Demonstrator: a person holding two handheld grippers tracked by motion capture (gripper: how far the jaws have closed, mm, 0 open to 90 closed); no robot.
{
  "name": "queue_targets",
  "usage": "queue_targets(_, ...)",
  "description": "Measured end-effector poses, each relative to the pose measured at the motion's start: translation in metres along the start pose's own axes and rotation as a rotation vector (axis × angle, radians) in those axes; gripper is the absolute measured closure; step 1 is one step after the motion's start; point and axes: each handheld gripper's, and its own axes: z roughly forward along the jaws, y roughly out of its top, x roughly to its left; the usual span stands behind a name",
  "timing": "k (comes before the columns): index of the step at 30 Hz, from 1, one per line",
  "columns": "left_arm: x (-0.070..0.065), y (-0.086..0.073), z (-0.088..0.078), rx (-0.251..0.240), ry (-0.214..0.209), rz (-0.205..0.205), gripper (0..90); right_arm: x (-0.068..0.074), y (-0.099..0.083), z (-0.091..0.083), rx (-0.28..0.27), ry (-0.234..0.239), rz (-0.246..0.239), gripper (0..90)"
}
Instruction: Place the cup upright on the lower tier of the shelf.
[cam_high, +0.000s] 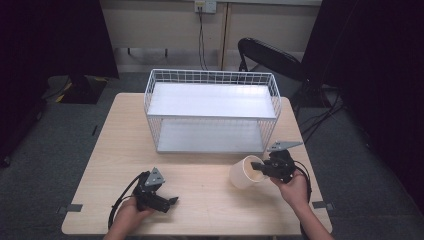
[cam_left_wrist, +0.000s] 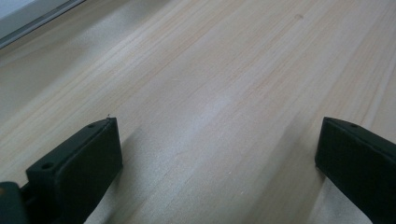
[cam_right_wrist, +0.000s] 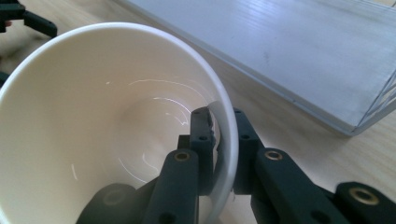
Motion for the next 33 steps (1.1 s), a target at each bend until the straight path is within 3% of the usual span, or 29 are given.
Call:
queue_targets(24,0.0,0.0,0.0,0.0,0.0,0.0,0.1,-0.009,0.01,0.01,-0.04,-0.147,0.023,83.5)
queue_targets(33,0.0,0.0,0.0,0.0,0.0,0.0,0.1,-0.01,0.015,0.01,-0.058,-0.177,0.02,83.5)
